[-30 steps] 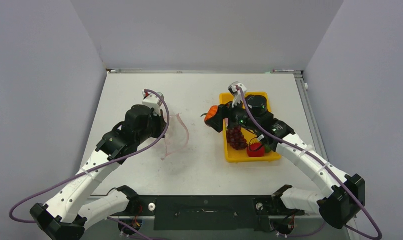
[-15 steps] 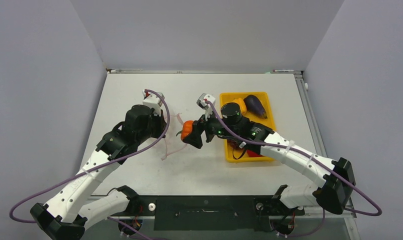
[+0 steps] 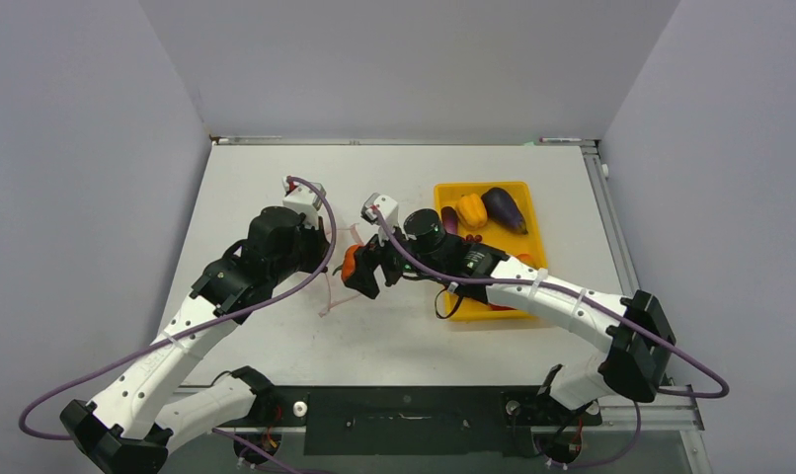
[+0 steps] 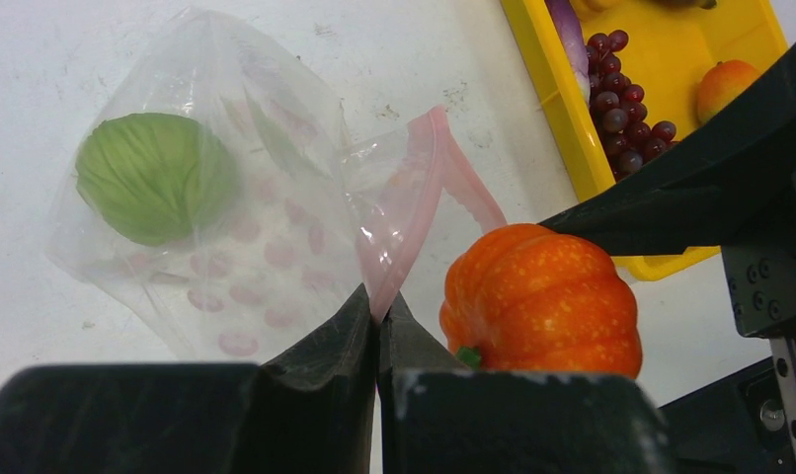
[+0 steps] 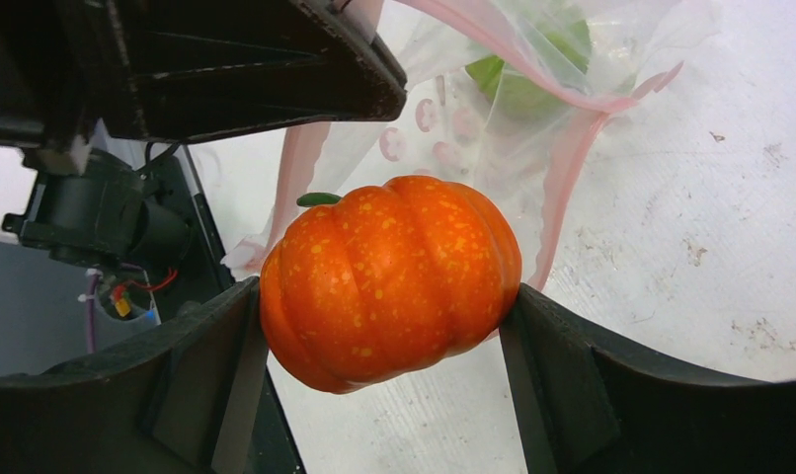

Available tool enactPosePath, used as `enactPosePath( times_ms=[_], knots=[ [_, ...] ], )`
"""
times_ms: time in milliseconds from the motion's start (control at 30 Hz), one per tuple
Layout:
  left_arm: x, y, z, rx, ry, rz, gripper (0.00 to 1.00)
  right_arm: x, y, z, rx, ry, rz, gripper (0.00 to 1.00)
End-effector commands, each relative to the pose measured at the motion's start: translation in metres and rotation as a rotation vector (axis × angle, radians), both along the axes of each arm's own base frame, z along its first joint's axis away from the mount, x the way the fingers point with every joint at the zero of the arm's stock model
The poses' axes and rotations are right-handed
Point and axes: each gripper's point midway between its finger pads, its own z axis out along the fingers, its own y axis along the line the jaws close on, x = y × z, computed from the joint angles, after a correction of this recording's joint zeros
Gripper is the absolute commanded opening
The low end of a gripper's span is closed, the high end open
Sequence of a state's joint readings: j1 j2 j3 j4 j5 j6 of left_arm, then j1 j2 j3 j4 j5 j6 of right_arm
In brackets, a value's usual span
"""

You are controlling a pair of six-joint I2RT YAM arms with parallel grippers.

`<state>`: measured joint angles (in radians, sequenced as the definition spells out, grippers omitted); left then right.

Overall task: Place the food in the zip-top bag and seal the zipper
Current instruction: Place the fake vegetable in the zipper food storage bag.

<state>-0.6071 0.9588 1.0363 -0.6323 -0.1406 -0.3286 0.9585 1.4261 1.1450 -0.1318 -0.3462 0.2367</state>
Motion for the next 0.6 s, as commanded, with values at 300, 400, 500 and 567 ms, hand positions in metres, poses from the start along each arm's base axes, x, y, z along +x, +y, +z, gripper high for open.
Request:
enactPosePath(
  times_ms=[300,400,500,567],
  knots=[
    [0.006,-0.007,0.014,-0.037,-0.047,-0.02,0.0,0.029,0.027,0.007,-0.038,-0.102,-0.137,0.43],
    [0.006,-0.007,0.014,-0.037,-0.047,-0.021,0.0,0.031,0.032,0.001,-0.076,-0.112,-0.166,0.51],
    [0.006,-0.007,0.014,-0.036,-0.046,-0.021,0.0,0.031,0.035,-0.003,-0.089,-0.118,-0.177,0.65],
    [0.006,-0.007,0.013,-0.036,-0.047,-0.019,0.0,0.031,0.036,-0.003,-0.09,-0.119,-0.185,0.73]
  ],
)
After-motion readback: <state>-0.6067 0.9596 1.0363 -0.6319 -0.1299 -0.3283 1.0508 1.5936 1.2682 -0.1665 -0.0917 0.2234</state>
